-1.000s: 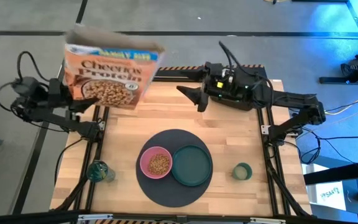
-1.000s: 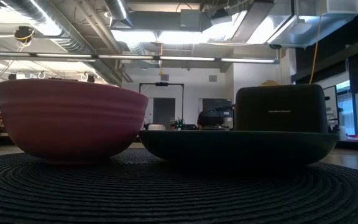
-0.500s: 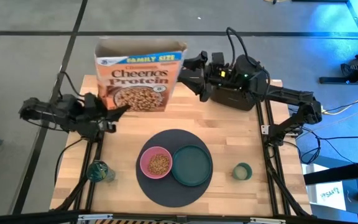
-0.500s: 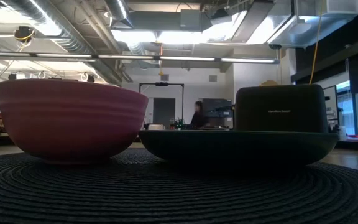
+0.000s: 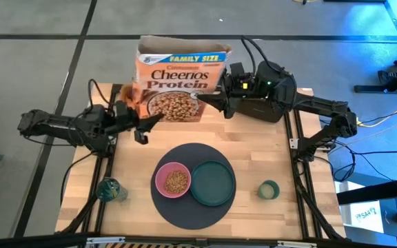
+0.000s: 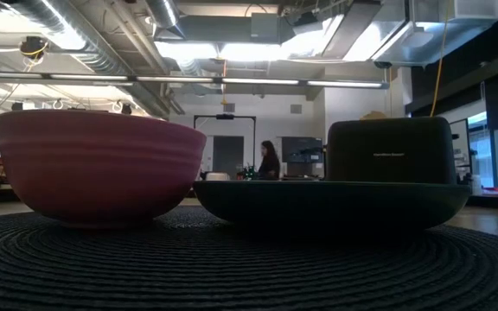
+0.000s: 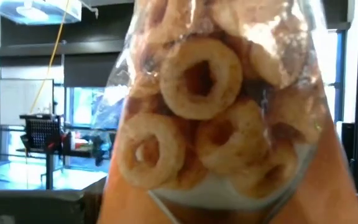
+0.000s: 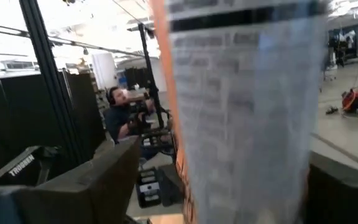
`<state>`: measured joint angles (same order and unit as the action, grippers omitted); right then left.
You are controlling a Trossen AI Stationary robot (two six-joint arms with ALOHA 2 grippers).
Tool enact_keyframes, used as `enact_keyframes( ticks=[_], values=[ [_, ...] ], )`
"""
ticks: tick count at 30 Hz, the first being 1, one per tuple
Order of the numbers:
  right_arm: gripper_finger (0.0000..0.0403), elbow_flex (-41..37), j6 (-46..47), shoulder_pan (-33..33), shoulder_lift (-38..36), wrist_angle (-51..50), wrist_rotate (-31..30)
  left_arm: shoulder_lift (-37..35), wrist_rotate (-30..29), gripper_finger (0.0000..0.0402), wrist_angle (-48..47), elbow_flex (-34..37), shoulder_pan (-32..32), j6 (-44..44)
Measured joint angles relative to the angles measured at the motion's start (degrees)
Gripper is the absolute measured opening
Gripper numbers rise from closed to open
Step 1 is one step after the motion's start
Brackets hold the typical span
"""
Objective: Arrange a breakfast setting
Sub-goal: Pour the cereal from the cereal box into the pink bowl
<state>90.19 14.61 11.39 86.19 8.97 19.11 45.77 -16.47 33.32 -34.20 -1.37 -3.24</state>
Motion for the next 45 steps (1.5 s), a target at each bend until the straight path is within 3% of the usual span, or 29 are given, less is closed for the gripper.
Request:
enact_keyframes(
  ticks=[4,9,11,21,27,39,45],
  values=[
    [0.0217,0.0,-0.1,0.9,0.0,-3.1,0.1,2.0,-0.1,0.0202,-0.2,0.0,0.5,3.2],
    [0.0048,0.0,-0.1,2.6,-0.2,-5.9,3.6,3.5,-2.5,0.0241,-0.6,0.0,0.5,6.6],
    [0.0016,0.0,-0.5,3.3,-0.2,-7.1,4.7,3.8,-3.9,0.0255,-1.3,0.0,0.5,7.6],
    [0.0001,-0.1,-12.2,4.3,-1.9,-22.0,5.1,0.0,-6.7,0.0318,-1.6,-0.1,0.6,7.7],
    [0.0001,0.0,-17.8,4.4,-2.8,-29.9,4.0,-1.4,-6.6,0.0325,-3.0,-1.3,0.6,10.1],
    [0.0000,0.0,-24.2,4.4,-2.6,-35.1,7.9,7.2,-2.1,0.0259,-17.4,-16.6,4.2,6.7],
    [0.0000,0.0,-25.6,4.5,-2.7,-37.5,6.5,10.7,-0.5,0.0171,-25.0,-23.8,6.9,2.3]
  ],
)
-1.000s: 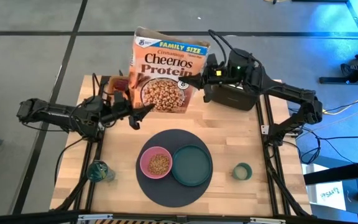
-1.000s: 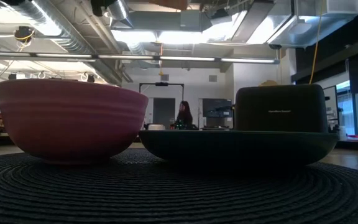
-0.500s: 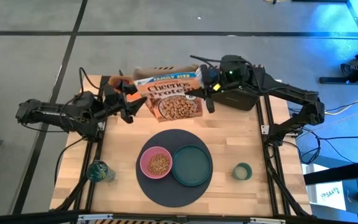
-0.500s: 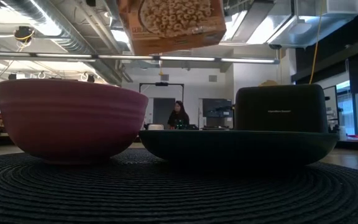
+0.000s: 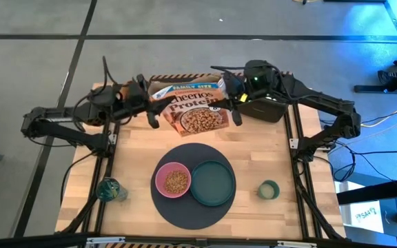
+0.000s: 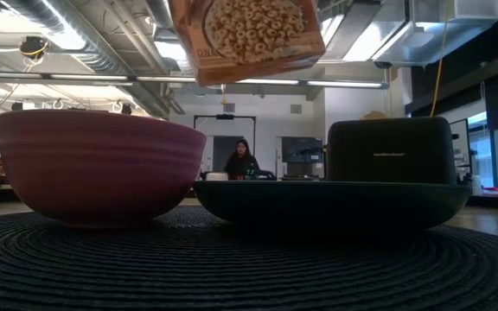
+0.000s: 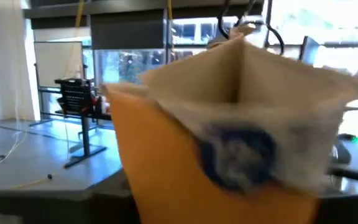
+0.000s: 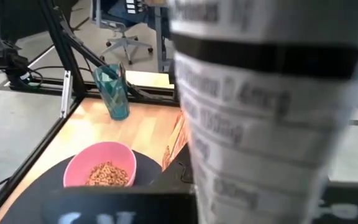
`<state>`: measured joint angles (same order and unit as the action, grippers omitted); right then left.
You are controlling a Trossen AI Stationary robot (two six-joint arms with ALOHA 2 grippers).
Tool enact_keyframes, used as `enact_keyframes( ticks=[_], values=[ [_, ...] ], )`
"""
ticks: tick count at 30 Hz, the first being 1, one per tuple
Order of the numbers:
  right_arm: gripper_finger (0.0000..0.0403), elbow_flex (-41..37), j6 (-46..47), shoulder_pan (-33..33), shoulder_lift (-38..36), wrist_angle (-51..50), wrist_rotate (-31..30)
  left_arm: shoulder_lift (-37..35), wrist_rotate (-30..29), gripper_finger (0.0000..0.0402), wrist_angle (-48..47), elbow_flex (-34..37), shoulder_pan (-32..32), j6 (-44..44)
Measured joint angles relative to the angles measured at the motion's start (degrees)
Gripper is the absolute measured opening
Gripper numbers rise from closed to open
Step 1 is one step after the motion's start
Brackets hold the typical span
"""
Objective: Arrange a breakfast setting
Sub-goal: Pour the cereal from the cereal box into the pink bowl
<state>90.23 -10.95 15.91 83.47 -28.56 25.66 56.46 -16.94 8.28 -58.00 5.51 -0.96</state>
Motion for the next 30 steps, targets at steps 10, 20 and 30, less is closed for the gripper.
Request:
enact_keyframes(
  ticks=[10,20,30],
  values=[
    [0.0026,0.1,1.5,2.6,0.0,-5.1,-1.9,2.5,9.0,0.0009,-3.9,-2.5,5.4,-4.1],
    [0.0169,-0.1,3.4,5.6,-4.3,-5.8,-14.9,6.9,9.0,0.0003,-3.7,2.4,14.5,-4.7],
    [0.0246,0.0,3.2,5.4,-6.7,-9.4,-17.7,17.6,17.1,0.0001,9.9,7.4,26.2,-7.3]
  ],
)
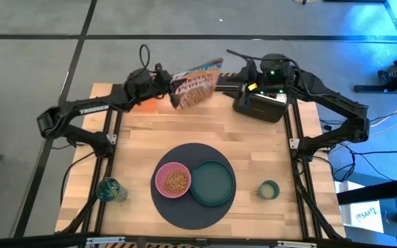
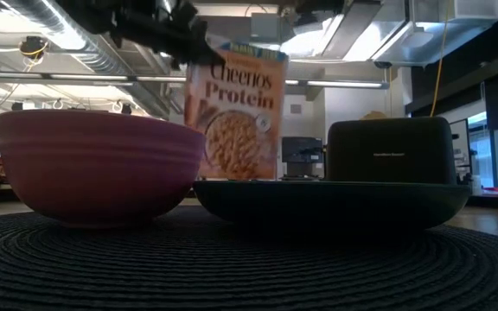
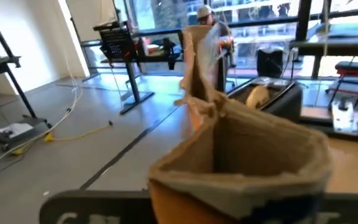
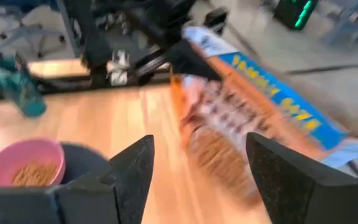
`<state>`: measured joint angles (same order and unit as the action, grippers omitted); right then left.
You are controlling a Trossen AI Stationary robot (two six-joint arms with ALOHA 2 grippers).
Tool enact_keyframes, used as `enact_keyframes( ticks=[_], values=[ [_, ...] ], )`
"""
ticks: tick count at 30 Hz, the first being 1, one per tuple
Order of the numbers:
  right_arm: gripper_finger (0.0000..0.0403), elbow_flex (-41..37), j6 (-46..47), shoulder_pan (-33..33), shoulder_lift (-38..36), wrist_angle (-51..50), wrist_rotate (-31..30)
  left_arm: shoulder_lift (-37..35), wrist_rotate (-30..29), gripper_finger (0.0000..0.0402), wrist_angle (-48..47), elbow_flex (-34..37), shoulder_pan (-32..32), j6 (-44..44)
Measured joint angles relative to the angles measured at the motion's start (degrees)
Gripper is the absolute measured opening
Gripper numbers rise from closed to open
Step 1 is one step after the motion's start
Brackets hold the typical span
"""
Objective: Arrange a breakfast setting
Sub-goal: Pour the cereal from the cereal box into the pink bowl
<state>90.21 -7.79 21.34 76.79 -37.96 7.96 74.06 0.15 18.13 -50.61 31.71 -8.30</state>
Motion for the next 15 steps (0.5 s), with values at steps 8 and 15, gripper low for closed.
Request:
enact_keyframes(
  ticks=[8,15],
  values=[
    [0.0248,0.0,1.8,0.0,-0.1,-3.2,-0.9,7.3,9.1,0.0001,5.3,0.0,3.8,2.1],
    [0.0248,0.0,2.6,0.0,-0.2,-3.6,-1.0,9.8,11.7,0.0008,6.2,-0.1,5.0,1.8]
  ],
)
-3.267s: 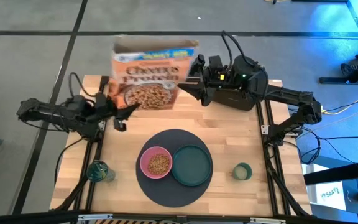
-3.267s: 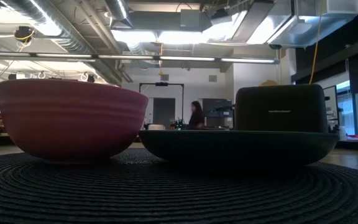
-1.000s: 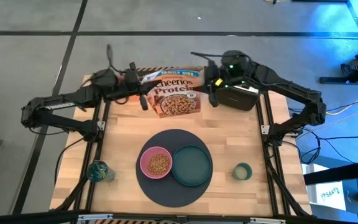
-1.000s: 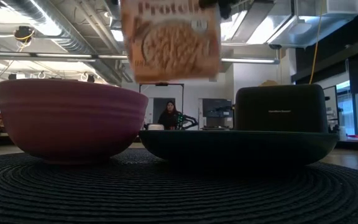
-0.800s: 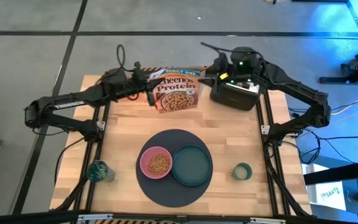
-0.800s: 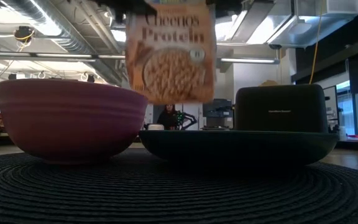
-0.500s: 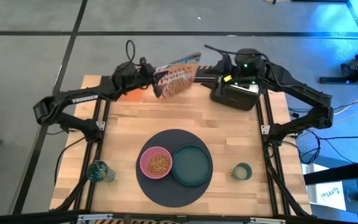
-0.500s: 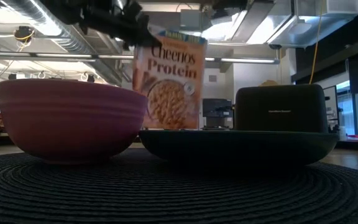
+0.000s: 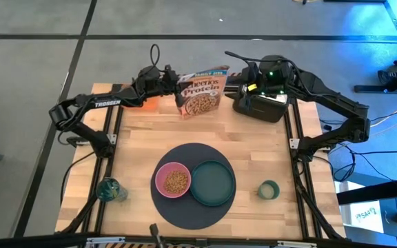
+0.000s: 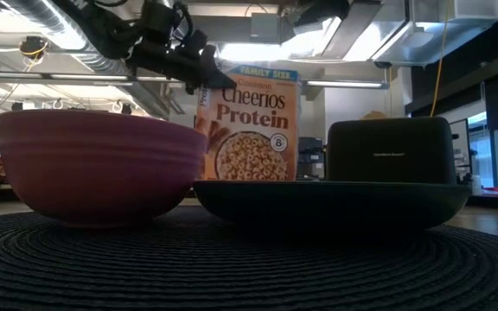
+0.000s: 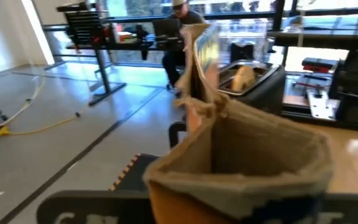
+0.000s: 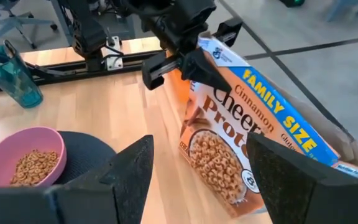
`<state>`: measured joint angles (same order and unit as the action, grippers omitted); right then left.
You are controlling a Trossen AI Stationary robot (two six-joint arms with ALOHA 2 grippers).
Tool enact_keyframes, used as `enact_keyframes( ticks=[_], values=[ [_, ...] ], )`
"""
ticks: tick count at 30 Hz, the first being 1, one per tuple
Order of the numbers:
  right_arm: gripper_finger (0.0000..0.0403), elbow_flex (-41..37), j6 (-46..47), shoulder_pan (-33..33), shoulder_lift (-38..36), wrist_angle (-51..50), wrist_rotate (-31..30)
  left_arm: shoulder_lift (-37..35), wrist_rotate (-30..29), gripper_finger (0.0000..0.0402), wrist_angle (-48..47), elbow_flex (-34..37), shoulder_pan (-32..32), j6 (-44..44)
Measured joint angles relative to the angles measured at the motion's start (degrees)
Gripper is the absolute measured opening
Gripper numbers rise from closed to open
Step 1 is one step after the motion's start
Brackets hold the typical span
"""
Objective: Arrange a breakfast setting
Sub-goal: Pour the cereal from the cereal box into the pink bowl
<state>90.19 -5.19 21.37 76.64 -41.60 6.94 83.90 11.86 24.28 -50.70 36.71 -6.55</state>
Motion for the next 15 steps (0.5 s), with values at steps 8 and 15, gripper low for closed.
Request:
enact_keyframes(
  ticks=[8,15],
  values=[
    [0.0248,0.0,0.7,0.0,0.0,0.3,-0.5,0.5,0.5,0.0013,0.1,0.0,0.4,-3.9],
    [0.0248,0.0,2.6,0.0,0.0,1.2,-0.5,0.5,1.2,0.0062,-0.3,0.0,0.4,-6.1]
  ],
)
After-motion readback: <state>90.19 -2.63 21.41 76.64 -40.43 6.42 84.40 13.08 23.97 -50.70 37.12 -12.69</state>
